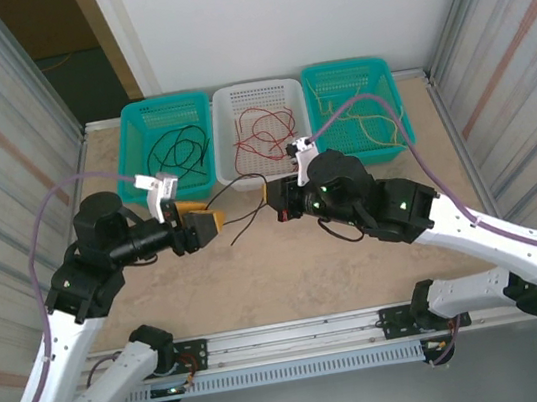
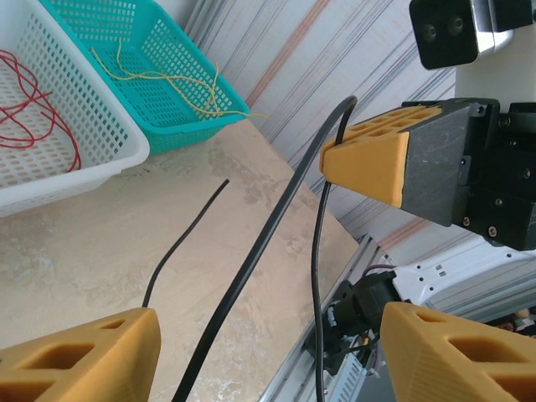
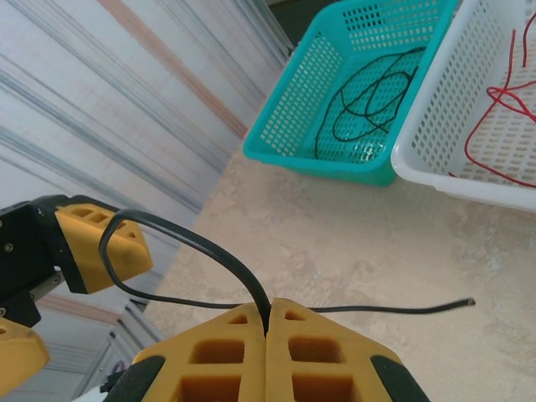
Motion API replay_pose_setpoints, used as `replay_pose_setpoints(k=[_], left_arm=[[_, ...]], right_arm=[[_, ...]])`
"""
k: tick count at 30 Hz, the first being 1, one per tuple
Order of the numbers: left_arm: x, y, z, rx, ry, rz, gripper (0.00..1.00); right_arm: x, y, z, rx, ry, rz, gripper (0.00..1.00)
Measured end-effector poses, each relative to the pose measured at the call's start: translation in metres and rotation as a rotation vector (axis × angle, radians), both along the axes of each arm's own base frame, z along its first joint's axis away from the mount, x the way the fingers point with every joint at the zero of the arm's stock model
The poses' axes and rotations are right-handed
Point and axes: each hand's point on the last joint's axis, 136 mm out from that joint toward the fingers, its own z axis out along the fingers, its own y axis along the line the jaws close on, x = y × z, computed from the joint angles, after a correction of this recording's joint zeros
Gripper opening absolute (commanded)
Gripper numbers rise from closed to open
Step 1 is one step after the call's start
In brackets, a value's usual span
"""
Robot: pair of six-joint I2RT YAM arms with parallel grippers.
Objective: Untangle the cables
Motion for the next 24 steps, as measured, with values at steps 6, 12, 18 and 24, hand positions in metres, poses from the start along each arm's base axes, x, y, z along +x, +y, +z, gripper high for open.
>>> replay_pose_setpoints(k=[6,12,18,24], left_arm=[[0.005,-0.001,-0.005,0.023,-0.009,-0.003,0.33],[0.016,0.001,-0.017,0.072,0.001,0.034,0.04],[0.021,0.006,-0.02,0.098,0.004,0.081,0.0],[0.027,0.015,-0.003,0.124,-0.009,0.14,0.0]], right_arm=[[-0.002,0.004,0.004,0.005,-0.002,0.021,0.0],[0.0,0.007,0.011,-0.021,-0.024,0.034,0.0],[0.0,0.011,-0.001,-0.128,-0.033,0.046,0.0],[-0.015,0.029,-0.04,-0.403,-0.091,0.096,0.0]])
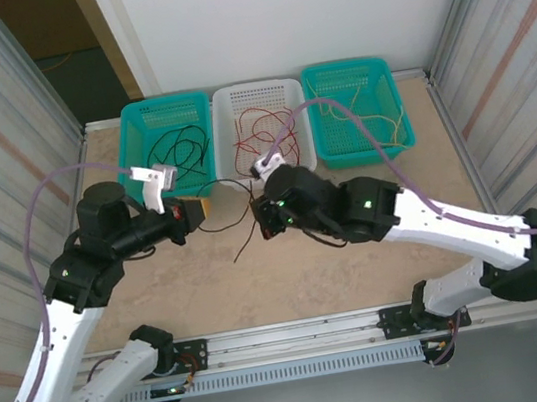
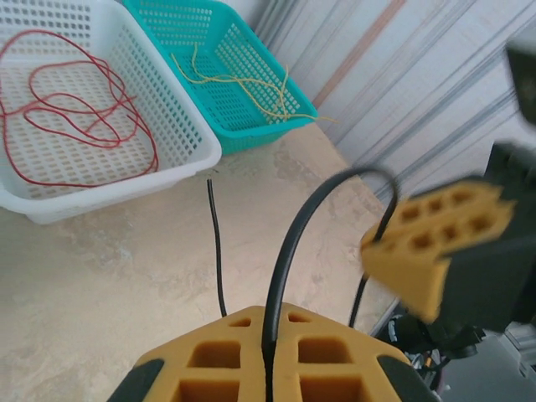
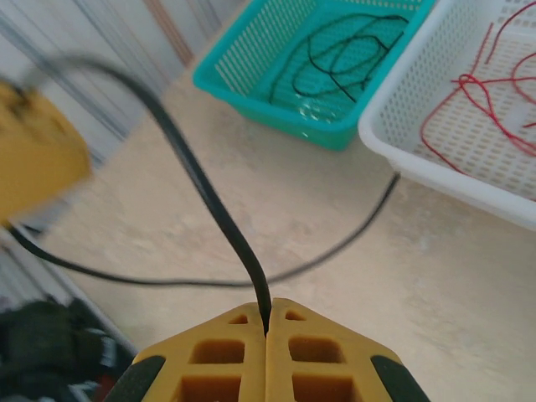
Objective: Untangle the cables
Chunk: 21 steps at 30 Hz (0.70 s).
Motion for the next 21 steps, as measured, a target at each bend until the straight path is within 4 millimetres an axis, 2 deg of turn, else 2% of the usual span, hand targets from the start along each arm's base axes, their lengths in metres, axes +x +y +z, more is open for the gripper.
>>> replay_pose_setpoints(k=[3,7,10,13,14,16,17,21], left_arm=[[0.004,0.004,0.006,0.027,-0.007,0.026,0.0],[0.006,0.008,-0.009,0.075,0.044,0.049,0.0],[0.008,0.009,-0.019,0.1,0.085,0.055,0.0],[0.009,0.01,-0.023,0.112,0.095,0.064,0.0],[0.009,0.011,-0.023,0.113,0.095,0.065,0.0],[0.009,0.011,-0.023,0.115,0.095,0.069,0.0],[0.009,0.011,-0.023,0.115,0.095,0.07,0.0],[0.01,0.012,-0.023,0.117,0.095,0.073,0.0]], right_arm=[[-0.007,0.009,-0.027,-0.182,-0.048,0.032,0.0],[-0.019,0.022,-0.058,-0.387,-0.128,0.097,0.0],[-0.027,0.027,-0.068,-0.465,-0.17,0.148,0.0],[-0.03,0.028,-0.067,-0.487,-0.2,0.166,0.0],[-0.029,0.028,-0.066,-0.491,-0.207,0.163,0.1],[-0.026,0.025,-0.063,-0.494,-0.224,0.144,0.41],[-0.025,0.023,-0.061,-0.492,-0.231,0.135,0.49],[-0.016,0.003,-0.043,-0.462,-0.27,0.061,0.54]])
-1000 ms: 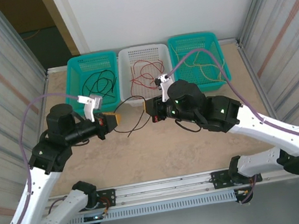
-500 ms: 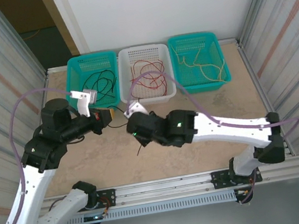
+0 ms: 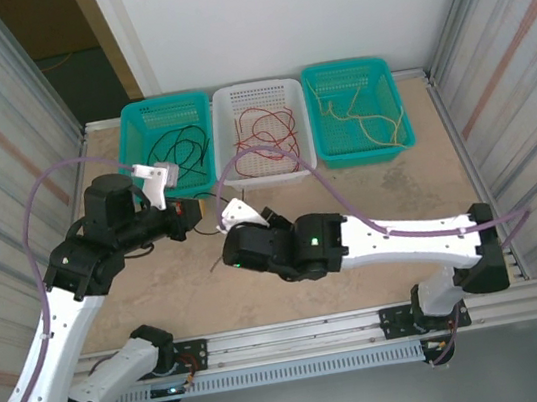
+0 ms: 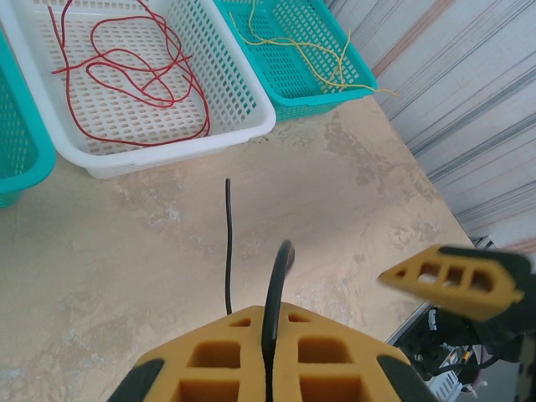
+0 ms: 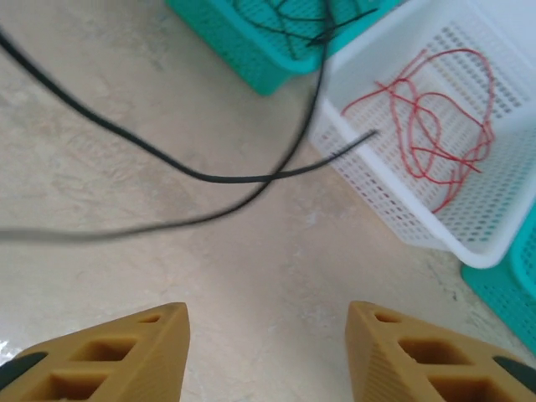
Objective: Untangle the cables
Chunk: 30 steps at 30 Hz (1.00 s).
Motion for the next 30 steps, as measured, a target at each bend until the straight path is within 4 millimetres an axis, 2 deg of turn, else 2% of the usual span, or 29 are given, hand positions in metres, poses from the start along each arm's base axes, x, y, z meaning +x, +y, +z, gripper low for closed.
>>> replay_pose_setpoints(k=[4,9,12,16,20,25,30], left_arm=[[0.002,0.001,0.005,0.001,-0.009,0.01,0.0],[0.004,0.001,0.028,-0.024,-0.044,0.022,0.0],[0.006,0.0,0.045,-0.045,-0.074,0.025,0.0],[0.01,-0.001,0.065,-0.067,-0.106,0.03,0.0],[0.025,0.004,0.081,-0.082,-0.127,0.072,0.0],[0.049,0.016,0.09,-0.088,-0.137,0.15,0.0],[0.075,0.043,0.101,-0.125,-0.158,0.275,0.0]], right_arm=[[0.008,-0.036,0.035,0.123,-0.053,-0.088,0.59],[0.021,-0.103,0.08,0.381,-0.079,-0.244,0.62],[0.028,-0.145,0.089,0.517,-0.077,-0.35,0.64],[0.028,-0.18,0.081,0.626,-0.048,-0.433,0.65],[0.026,-0.191,0.07,0.681,-0.012,-0.465,0.65],[0.025,-0.182,0.062,0.689,0.032,-0.461,0.65],[0.025,-0.174,0.055,0.675,0.058,-0.455,0.65]])
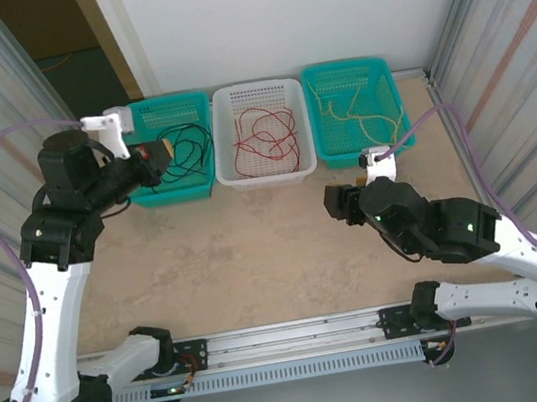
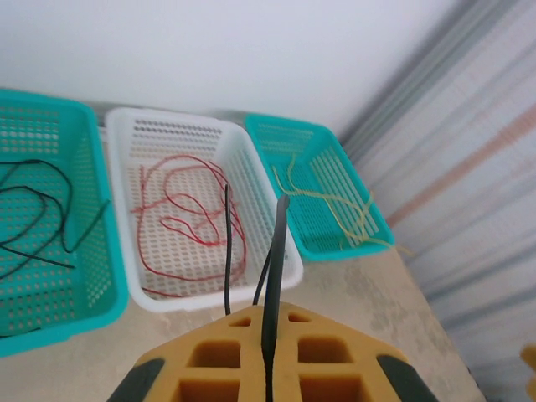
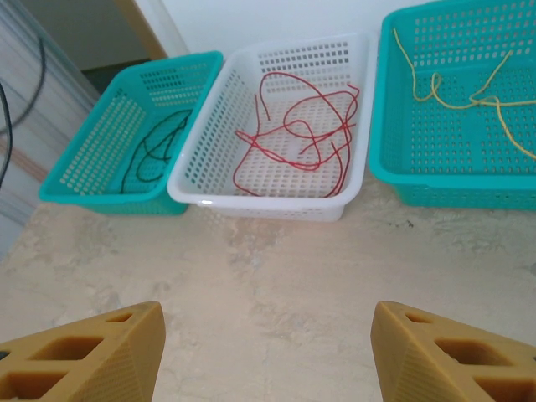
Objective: Untangle the cables
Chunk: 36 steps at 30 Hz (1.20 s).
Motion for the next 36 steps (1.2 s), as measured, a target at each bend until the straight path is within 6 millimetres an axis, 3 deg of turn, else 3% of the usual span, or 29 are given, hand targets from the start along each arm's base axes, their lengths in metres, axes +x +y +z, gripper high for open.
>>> replay_pose_setpoints(k=[11,16,24,36], left_arm=[[0.034,0.039,0.04,-0.134,-0.104,0.159,0.0],[0.048,0.05,0.049,-0.181,-0.131,0.205,0.0],[0.075,0.052,0.043,-0.197,-0.126,0.219,0.0],[0.124,0.054,0.018,-0.181,-0.067,0.241,0.0]], right_arm=[[-0.001,0.004,0.001,0.017,0.004,0.017,0.66],[-0.001,0.005,0.002,0.023,0.003,0.02,0.66],[-0.004,0.0,0.004,0.034,0.005,0.019,0.66],[-0.006,-0.002,-0.001,0.036,0.02,0.014,0.67]])
